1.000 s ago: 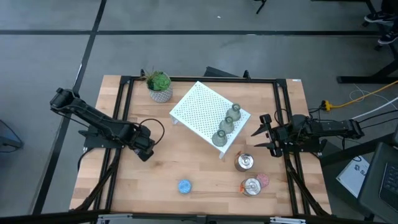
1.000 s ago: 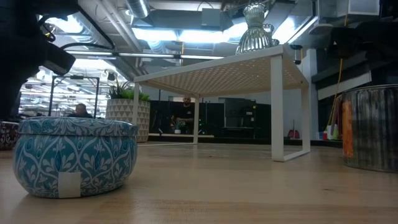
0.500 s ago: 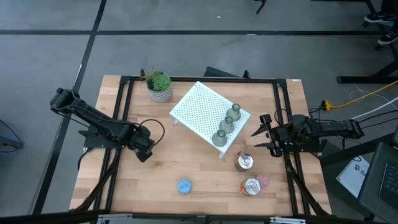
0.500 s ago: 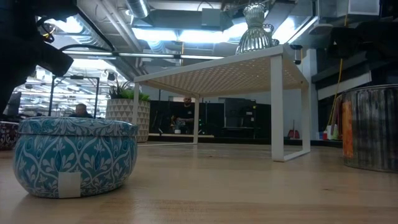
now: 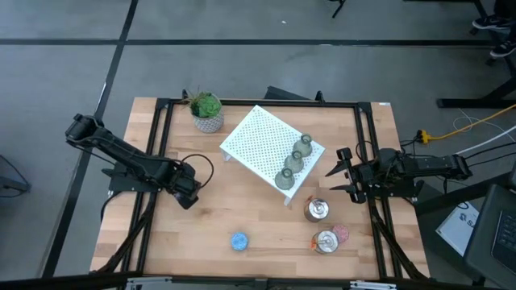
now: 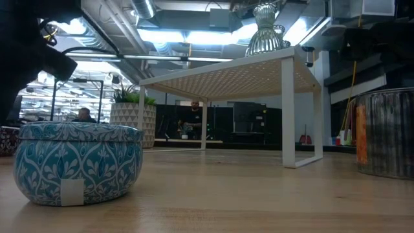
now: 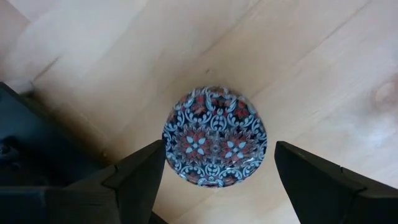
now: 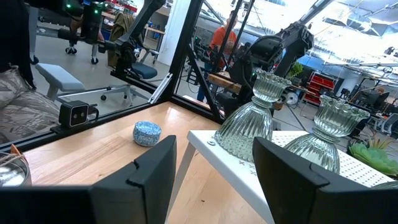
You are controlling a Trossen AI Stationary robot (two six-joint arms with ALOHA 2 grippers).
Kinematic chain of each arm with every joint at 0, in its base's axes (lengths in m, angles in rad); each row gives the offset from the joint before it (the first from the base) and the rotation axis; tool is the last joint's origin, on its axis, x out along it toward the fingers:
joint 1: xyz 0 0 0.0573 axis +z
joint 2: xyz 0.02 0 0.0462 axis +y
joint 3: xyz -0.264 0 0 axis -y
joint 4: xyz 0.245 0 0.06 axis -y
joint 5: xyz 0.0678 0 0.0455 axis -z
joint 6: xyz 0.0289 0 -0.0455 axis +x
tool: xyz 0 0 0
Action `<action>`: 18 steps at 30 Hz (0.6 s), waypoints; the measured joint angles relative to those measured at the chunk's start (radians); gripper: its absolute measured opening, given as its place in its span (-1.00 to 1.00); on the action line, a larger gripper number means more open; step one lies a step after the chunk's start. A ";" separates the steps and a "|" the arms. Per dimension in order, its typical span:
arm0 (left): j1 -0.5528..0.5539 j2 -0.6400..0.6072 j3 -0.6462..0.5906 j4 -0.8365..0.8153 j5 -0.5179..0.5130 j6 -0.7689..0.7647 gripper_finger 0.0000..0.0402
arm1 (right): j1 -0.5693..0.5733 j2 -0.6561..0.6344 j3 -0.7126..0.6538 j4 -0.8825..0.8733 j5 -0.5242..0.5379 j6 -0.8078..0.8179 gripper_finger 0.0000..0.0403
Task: Pick & Place candle stick holders
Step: Put the black patterned scented candle on the shelf
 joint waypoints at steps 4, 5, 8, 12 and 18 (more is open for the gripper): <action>0.000 0.064 0.000 0.000 0.029 0.003 0.49 | 0.000 0.000 0.000 0.000 0.000 0.000 0.07; 0.000 0.081 0.001 0.000 0.030 0.017 0.49 | 0.000 0.000 0.000 0.000 0.000 0.000 0.07; 0.000 0.119 0.004 0.000 0.030 0.038 0.49 | 0.000 0.000 0.000 0.000 0.000 0.000 0.07; 0.000 0.136 0.003 0.010 0.031 0.039 0.49 | 0.000 0.000 0.000 0.000 0.000 0.000 0.07; 0.000 0.137 0.001 0.024 0.026 0.040 0.49 | 0.000 0.000 0.000 0.000 0.000 0.000 0.07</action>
